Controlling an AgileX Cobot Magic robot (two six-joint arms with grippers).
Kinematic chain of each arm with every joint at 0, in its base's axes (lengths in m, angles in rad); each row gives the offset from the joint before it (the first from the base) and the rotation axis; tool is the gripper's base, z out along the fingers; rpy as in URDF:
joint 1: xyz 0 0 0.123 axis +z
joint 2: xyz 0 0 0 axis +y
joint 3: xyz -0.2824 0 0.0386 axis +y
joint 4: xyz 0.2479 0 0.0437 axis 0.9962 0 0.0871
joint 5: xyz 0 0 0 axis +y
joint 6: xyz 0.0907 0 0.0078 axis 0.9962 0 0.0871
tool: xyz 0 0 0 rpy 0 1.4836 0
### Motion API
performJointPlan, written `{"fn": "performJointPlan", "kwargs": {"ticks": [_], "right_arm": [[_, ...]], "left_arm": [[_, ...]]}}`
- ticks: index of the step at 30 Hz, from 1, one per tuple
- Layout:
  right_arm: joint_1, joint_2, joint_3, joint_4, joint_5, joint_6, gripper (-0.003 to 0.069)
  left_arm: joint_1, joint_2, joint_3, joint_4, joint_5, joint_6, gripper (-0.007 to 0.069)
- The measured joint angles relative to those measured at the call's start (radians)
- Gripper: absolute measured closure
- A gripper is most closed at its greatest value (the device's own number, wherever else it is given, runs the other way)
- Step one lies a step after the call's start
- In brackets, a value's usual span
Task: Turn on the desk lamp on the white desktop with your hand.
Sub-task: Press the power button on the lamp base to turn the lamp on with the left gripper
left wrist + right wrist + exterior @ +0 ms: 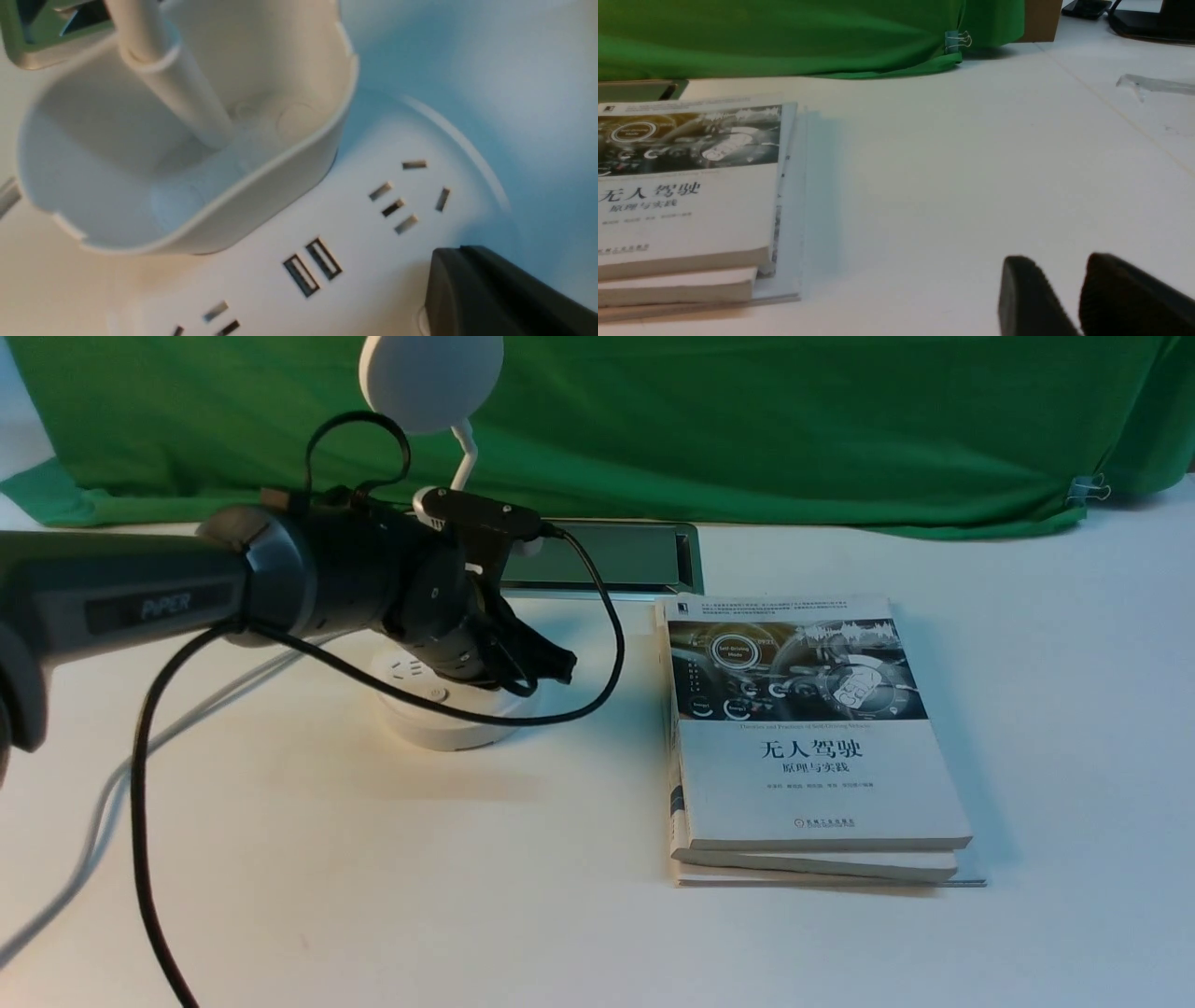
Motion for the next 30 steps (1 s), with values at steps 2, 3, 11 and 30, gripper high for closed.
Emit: {"fn": "performJointPlan", "kwargs": {"ticks": [2, 3, 11, 30], "right_arm": [[0.000, 0.000, 0.000, 0.000, 0.000, 0.000, 0.0418], [0.000, 0.000, 0.000, 0.000, 0.001, 0.000, 0.0418], [0.000, 0.000, 0.000, 0.000, 0.001, 0.000, 0.0418], [0.000, 0.000, 0.000, 0.000, 0.002, 0.000, 0.0418]], "left_arm": [[0.006, 0.000, 0.000, 0.002, 0.002, -0.013, 0.0624], [0.013, 0.000, 0.000, 0.004, 0.009, -0.019, 0.0624], [0.022, 0.000, 0.000, -0.025, 0.017, -0.017, 0.0624], [0.022, -0.006, 0.000, -0.115, 0.029, 0.048, 0.0624]]}}
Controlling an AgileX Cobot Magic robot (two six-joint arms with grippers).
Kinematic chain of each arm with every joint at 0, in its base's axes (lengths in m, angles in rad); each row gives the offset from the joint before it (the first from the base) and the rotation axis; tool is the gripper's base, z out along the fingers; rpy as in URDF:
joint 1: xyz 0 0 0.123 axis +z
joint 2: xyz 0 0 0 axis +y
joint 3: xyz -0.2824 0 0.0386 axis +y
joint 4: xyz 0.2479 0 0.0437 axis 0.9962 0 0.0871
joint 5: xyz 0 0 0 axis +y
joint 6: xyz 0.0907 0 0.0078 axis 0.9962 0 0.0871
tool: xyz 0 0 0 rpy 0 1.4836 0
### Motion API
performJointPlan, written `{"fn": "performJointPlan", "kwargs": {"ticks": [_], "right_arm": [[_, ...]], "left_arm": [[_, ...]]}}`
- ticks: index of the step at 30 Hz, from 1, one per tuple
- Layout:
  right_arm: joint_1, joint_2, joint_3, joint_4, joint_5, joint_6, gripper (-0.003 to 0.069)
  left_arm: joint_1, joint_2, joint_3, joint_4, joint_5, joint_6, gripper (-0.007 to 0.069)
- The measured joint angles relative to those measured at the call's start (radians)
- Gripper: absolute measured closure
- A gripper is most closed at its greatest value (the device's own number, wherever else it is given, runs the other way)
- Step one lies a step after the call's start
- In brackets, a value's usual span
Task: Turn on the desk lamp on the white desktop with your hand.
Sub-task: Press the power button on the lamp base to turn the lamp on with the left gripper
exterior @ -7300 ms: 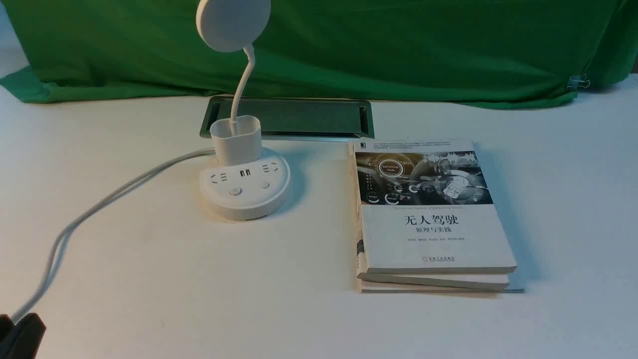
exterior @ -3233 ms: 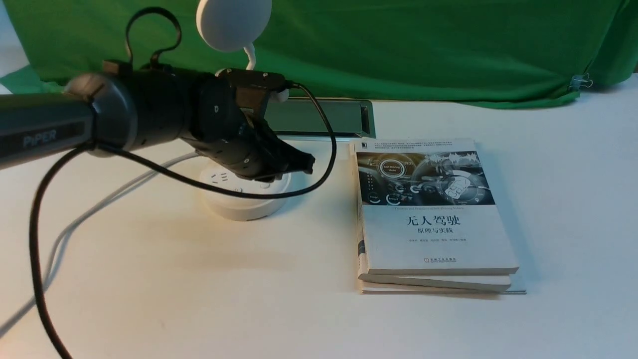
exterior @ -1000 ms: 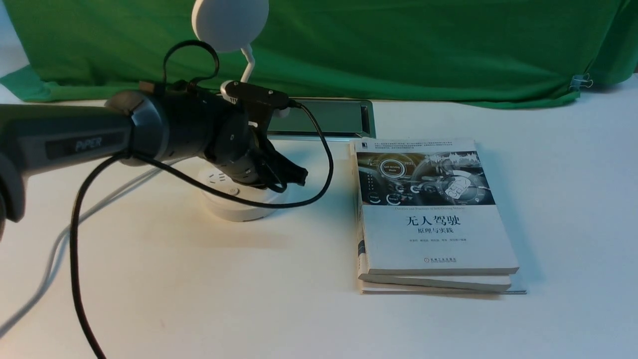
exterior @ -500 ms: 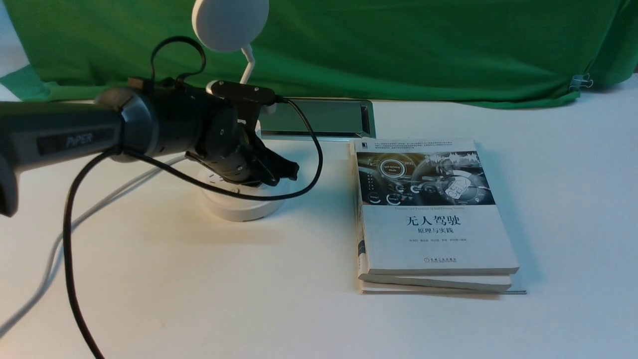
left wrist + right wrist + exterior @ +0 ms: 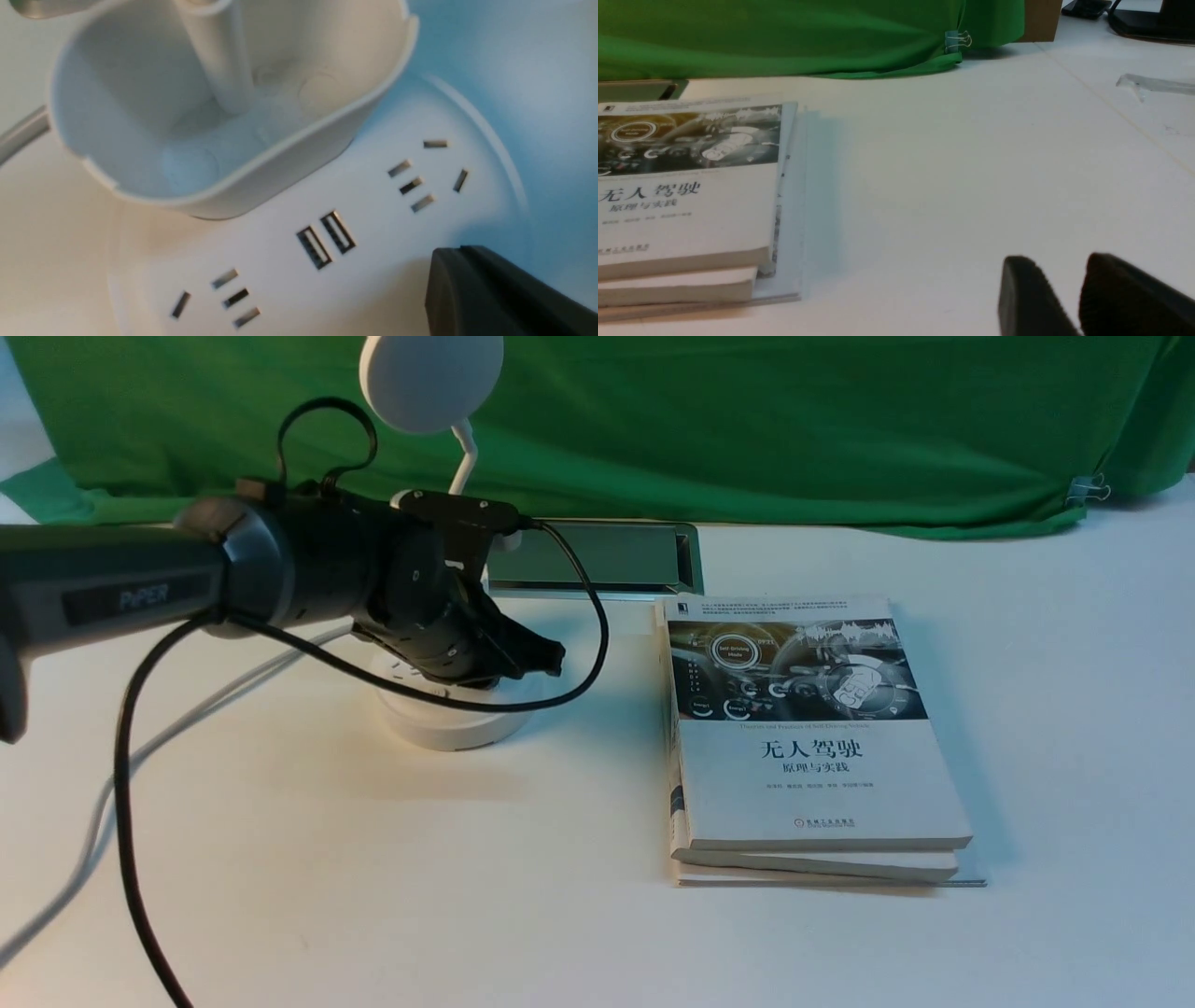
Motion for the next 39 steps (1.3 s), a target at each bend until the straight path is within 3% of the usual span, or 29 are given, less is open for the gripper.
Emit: {"fn": "performJointPlan", "kwargs": {"ticks": [16, 39], "right_arm": [[0.000, 0.000, 0.000, 0.000, -0.001, 0.000, 0.0418], [0.000, 0.000, 0.000, 0.000, -0.002, 0.000, 0.0418]], "left_arm": [[0.000, 0.032, -0.026, 0.004, -0.020, 0.014, 0.0624], [0.000, -0.001, -0.020, -0.026, 0.073, 0.014, 0.0624]]}}
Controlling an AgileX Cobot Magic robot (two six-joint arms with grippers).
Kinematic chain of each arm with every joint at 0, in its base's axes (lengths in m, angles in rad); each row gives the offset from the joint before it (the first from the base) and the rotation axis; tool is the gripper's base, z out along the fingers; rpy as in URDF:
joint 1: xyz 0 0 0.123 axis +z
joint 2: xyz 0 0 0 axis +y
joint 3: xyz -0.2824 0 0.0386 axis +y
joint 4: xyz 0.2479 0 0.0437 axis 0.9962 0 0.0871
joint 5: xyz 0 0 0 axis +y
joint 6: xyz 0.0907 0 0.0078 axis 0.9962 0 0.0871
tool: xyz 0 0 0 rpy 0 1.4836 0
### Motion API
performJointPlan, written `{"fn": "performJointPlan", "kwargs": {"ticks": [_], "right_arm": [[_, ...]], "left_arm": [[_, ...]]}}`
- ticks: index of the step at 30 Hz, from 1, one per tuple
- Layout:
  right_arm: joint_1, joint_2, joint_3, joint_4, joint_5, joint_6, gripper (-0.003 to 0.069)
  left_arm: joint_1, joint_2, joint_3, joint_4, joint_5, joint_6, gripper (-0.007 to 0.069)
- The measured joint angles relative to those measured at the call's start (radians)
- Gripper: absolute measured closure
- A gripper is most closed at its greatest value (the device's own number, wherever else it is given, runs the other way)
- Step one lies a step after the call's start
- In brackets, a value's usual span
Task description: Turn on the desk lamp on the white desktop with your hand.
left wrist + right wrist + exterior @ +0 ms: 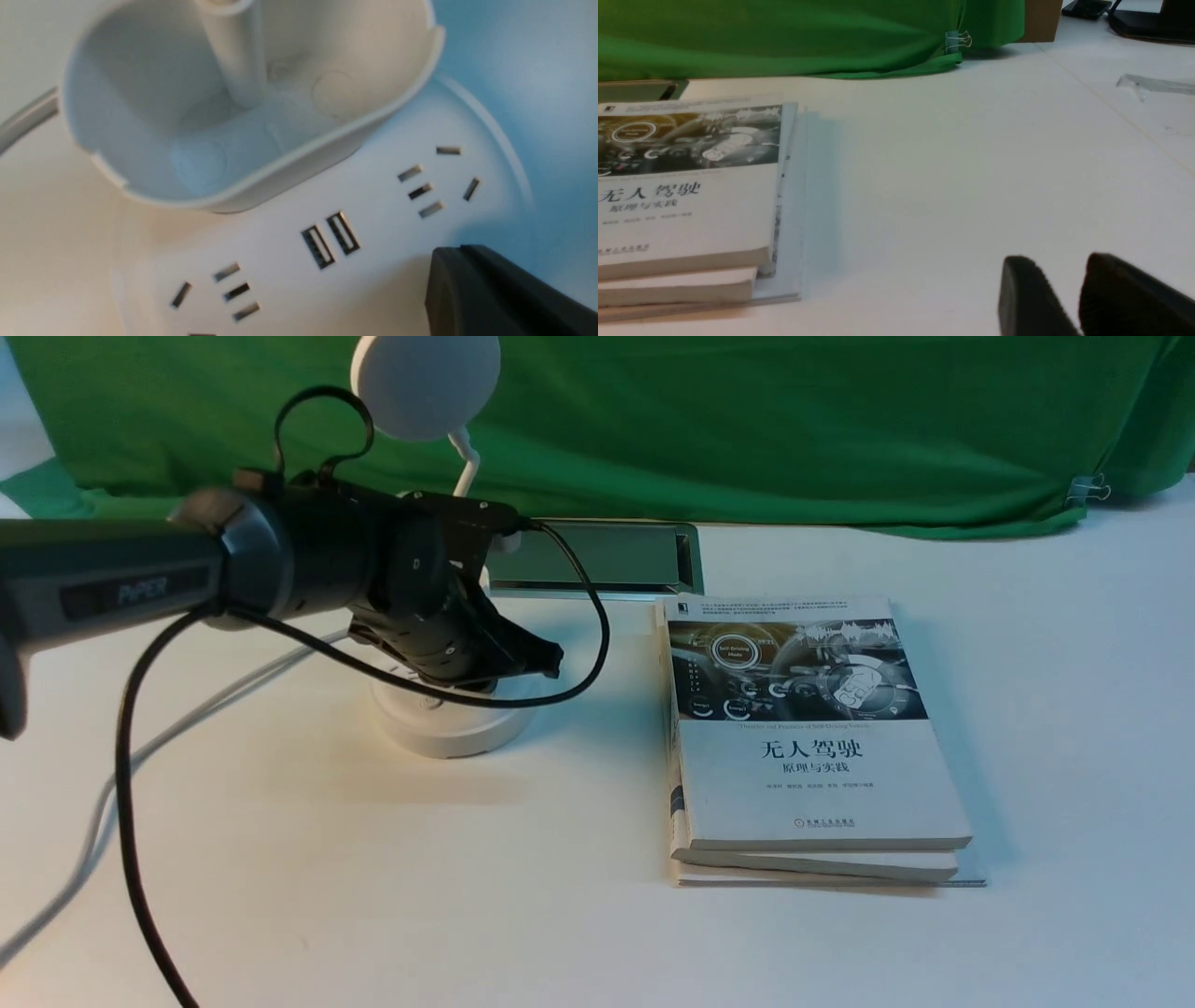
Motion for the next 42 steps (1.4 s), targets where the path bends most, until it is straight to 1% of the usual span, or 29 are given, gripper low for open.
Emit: {"fn": "performJointPlan", "kwargs": {"ticks": [8, 13, 18, 20, 25, 27, 28, 31, 33, 42], "right_arm": [[0.000, 0.000, 0.000, 0.000, 0.001, 0.000, 0.0418], [0.000, 0.000, 0.000, 0.000, 0.001, 0.000, 0.0418], [0.000, 0.000, 0.000, 0.000, 0.001, 0.000, 0.0418], [0.000, 0.000, 0.000, 0.000, 0.001, 0.000, 0.0418], [0.000, 0.000, 0.000, 0.000, 0.002, 0.000, 0.0418], [0.000, 0.000, 0.000, 0.000, 0.002, 0.000, 0.0418], [0.000, 0.000, 0.000, 0.000, 0.001, 0.000, 0.0418], [0.000, 0.000, 0.000, 0.000, 0.001, 0.000, 0.0418], [0.000, 0.000, 0.000, 0.000, 0.001, 0.000, 0.0418], [0.000, 0.000, 0.000, 0.000, 0.001, 0.000, 0.0418]], "left_arm": [[0.000, 0.038, -0.017, -0.007, -0.021, 0.001, 0.0624], [0.000, 0.034, -0.019, -0.008, -0.028, 0.031, 0.0624], [0.000, -0.027, 0.003, -0.027, -0.015, 0.033, 0.0624], [0.000, -0.066, 0.005, -0.043, -0.034, 0.035, 0.0624], [0.000, -0.127, 0.006, -0.124, -0.036, 0.067, 0.0624], [0.000, -0.131, 0.020, -0.184, -0.010, 0.099, 0.0624], [0.000, -0.133, 0.040, -0.232, -0.006, 0.127, 0.0624], [-0.003, -0.143, 0.107, -0.352, -0.014, 0.211, 0.0624], [-0.008, -0.145, 0.161, -0.407, -0.026, 0.243, 0.0624], [-0.010, -0.188, 0.336, -0.465, -0.031, 0.268, 0.0624]]}}
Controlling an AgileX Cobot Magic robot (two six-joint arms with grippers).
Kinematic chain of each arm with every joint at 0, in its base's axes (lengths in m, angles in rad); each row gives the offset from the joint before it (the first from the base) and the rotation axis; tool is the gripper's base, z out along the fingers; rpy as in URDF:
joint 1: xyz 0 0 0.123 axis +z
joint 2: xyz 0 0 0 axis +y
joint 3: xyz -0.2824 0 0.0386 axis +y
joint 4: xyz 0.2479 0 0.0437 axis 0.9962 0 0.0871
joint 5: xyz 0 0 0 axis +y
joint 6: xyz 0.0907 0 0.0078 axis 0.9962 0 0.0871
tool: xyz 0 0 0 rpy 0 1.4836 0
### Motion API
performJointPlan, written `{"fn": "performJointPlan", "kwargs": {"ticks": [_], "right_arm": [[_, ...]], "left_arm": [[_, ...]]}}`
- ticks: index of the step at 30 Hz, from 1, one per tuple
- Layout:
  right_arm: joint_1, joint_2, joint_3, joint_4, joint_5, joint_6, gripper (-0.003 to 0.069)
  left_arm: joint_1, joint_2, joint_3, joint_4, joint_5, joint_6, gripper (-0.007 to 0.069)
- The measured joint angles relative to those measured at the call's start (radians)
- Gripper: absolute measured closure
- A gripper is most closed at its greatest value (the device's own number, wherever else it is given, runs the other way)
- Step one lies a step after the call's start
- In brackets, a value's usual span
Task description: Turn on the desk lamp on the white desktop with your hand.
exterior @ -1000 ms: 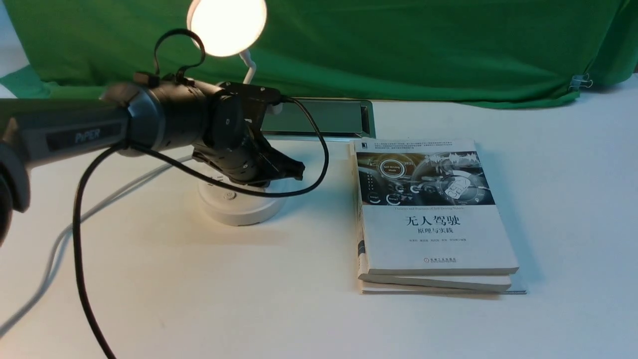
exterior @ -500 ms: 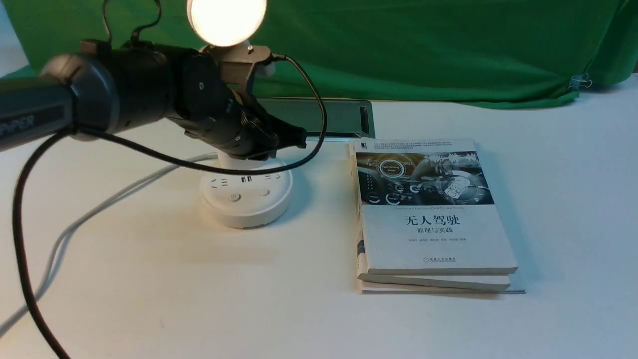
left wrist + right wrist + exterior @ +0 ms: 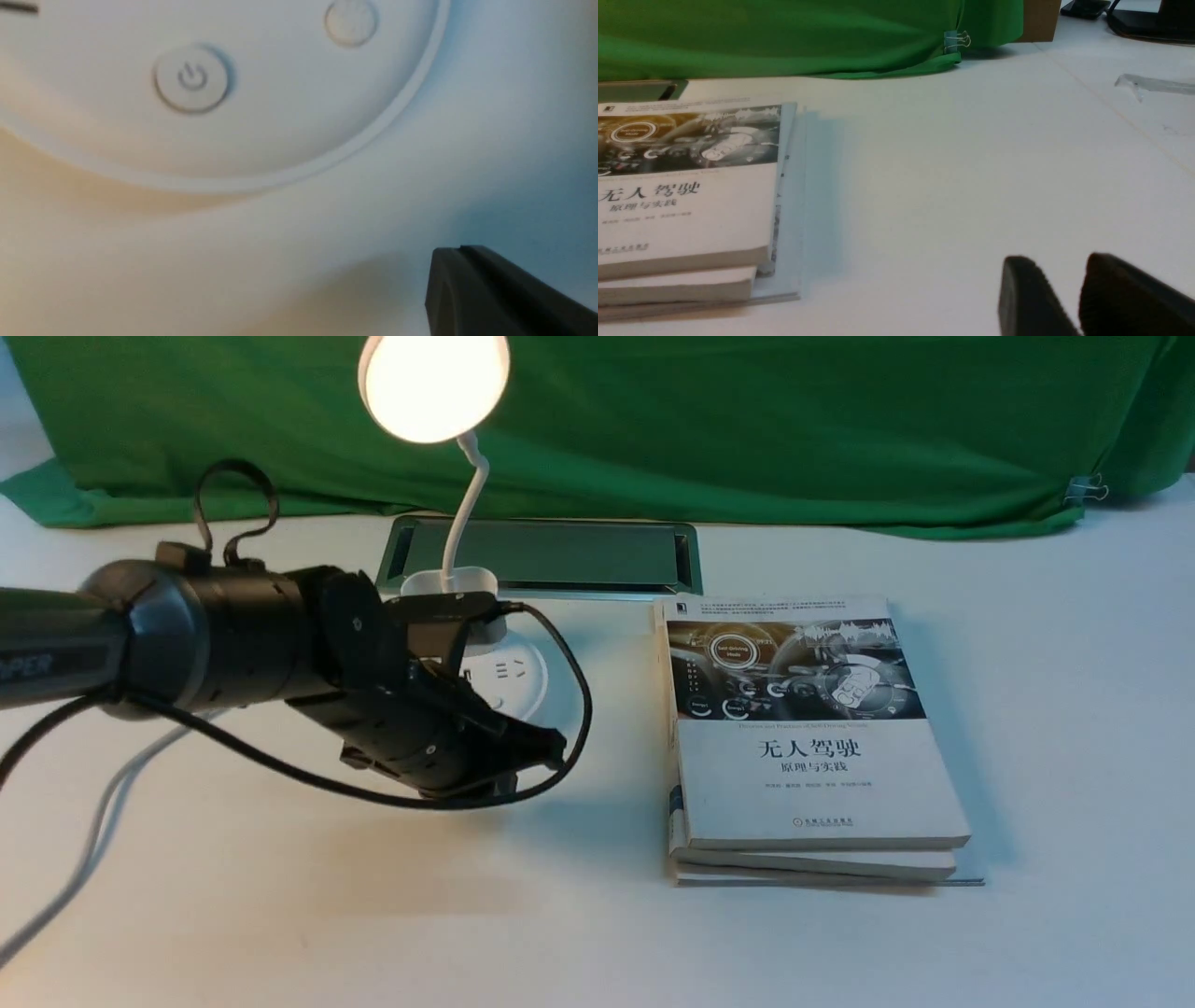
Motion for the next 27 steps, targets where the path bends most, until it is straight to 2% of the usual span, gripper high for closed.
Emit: {"fn": "performJointPlan", "kwargs": {"ticks": [5, 8, 16, 18, 21, 22, 27], "right_arm": [[0.000, 0.000, 0.000, 0.000, 0.000, 0.000, 0.0418], [0.000, 0.000, 0.000, 0.000, 0.000, 0.000, 0.0418], [0.000, 0.000, 0.000, 0.000, -0.001, 0.000, 0.0418], [0.000, 0.000, 0.000, 0.000, -0.001, 0.000, 0.0418], [0.000, 0.000, 0.000, 0.000, -0.001, 0.000, 0.0418], [0.000, 0.000, 0.000, 0.000, -0.001, 0.000, 0.0418], [0.000, 0.000, 0.000, 0.000, -0.001, 0.000, 0.0418]], "left_arm": [[0.000, -0.130, 0.101, -0.041, 0.001, 0.006, 0.0624], [0.000, -0.314, 0.194, -0.100, -0.003, 0.034, 0.0624], [0.000, -0.994, 0.421, -0.144, -0.083, 0.080, 0.0624], [0.000, -1.127, 0.473, -0.124, -0.088, 0.082, 0.0624], [0.000, -1.323, 0.567, 0.002, -0.100, 0.085, 0.0624], [0.000, -1.333, 0.572, 0.009, -0.100, 0.086, 0.0624], [0.000, -1.573, 0.659, 0.090, -0.009, 0.088, 0.0624]]}}
